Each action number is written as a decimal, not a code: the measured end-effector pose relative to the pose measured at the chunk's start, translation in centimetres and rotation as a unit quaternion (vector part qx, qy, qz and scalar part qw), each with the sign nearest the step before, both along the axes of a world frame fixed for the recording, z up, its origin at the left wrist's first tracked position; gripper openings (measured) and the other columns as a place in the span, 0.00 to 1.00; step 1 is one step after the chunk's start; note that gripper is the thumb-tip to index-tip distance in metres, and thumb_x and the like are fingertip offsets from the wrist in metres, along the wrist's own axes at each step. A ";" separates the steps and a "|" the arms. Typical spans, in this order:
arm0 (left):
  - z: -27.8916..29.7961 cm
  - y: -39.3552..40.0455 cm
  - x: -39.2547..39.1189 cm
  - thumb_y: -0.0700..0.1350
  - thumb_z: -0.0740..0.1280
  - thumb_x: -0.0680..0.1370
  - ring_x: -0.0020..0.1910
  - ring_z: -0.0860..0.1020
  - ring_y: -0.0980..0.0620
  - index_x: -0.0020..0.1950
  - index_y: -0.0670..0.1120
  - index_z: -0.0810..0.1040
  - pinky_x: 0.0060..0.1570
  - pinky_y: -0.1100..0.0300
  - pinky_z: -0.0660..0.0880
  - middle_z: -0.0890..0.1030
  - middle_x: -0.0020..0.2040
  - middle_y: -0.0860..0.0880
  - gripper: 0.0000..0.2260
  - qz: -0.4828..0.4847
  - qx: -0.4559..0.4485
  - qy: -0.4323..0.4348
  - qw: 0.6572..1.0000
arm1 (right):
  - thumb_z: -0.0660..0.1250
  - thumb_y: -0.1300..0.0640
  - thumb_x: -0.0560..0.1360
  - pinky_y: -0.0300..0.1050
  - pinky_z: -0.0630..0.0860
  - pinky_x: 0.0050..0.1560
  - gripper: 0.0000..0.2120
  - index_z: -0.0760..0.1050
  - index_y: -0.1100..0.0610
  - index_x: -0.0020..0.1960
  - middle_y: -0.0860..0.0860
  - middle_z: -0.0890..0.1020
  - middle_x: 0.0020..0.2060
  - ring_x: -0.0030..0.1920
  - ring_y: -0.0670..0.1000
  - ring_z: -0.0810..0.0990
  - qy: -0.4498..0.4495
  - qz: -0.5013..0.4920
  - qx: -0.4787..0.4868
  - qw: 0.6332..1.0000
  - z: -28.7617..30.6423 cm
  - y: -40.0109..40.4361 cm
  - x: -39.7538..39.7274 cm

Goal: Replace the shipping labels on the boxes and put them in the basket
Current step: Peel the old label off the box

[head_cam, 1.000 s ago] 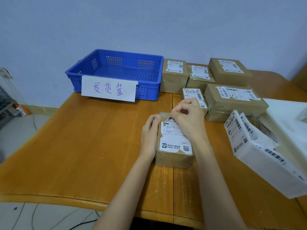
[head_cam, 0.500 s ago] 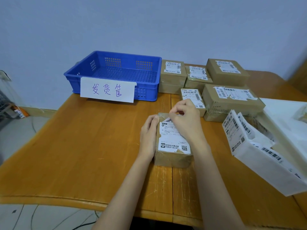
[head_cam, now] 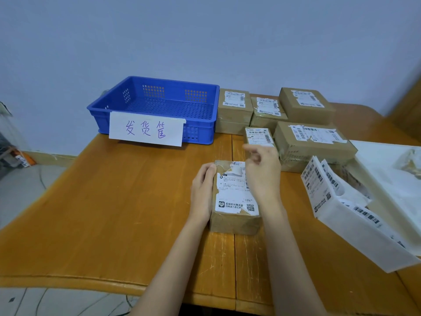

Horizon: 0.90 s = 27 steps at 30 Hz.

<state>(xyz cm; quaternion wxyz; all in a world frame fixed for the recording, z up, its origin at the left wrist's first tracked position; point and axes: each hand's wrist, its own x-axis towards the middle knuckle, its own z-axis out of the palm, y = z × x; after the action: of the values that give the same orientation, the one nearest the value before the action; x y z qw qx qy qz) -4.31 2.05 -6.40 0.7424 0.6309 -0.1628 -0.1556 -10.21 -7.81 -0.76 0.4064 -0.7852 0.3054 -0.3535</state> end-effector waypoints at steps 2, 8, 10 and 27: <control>0.0 0.0 0.1 0.47 0.59 0.84 0.41 0.77 0.59 0.52 0.45 0.79 0.38 0.71 0.71 0.82 0.44 0.51 0.11 0.001 0.004 -0.003 1.000 | 0.61 0.67 0.76 0.35 0.71 0.51 0.15 0.80 0.52 0.55 0.47 0.70 0.53 0.56 0.48 0.74 0.050 -0.005 -0.022 0.998 -0.3 0.1 -0.1; 0.0 -0.1 0.1 0.46 0.59 0.84 0.40 0.77 0.59 0.51 0.46 0.79 0.38 0.69 0.71 0.82 0.44 0.50 0.10 -0.002 0.002 0.001 1.000 | 0.62 0.64 0.77 0.35 0.65 0.47 0.12 0.80 0.50 0.47 0.46 0.70 0.50 0.58 0.46 0.69 0.096 0.021 -0.068 0.993 -0.2 0.3 0.1; -0.1 -0.1 0.1 0.47 0.59 0.84 0.42 0.78 0.57 0.51 0.47 0.79 0.41 0.66 0.72 0.82 0.44 0.50 0.10 -0.006 -0.002 0.004 1.000 | 0.64 0.63 0.77 0.36 0.66 0.47 0.09 0.79 0.50 0.46 0.46 0.71 0.49 0.57 0.46 0.71 0.084 0.030 -0.076 0.993 -0.3 0.3 0.0; -0.2 -0.1 -0.1 0.48 0.59 0.84 0.42 0.77 0.56 0.51 0.45 0.79 0.45 0.58 0.71 0.81 0.43 0.51 0.11 -0.006 0.006 -0.007 1.000 | 0.56 0.65 0.75 0.35 0.66 0.37 0.10 0.72 0.61 0.37 0.50 0.72 0.46 0.40 0.43 0.71 0.025 0.063 0.095 0.993 0.3 0.4 -0.2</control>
<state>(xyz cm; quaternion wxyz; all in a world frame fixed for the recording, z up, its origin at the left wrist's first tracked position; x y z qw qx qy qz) -4.36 1.93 -6.61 0.7366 0.6355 -0.1708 -0.1563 -10.45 -7.41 -0.50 0.4931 -0.7693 0.2975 -0.2766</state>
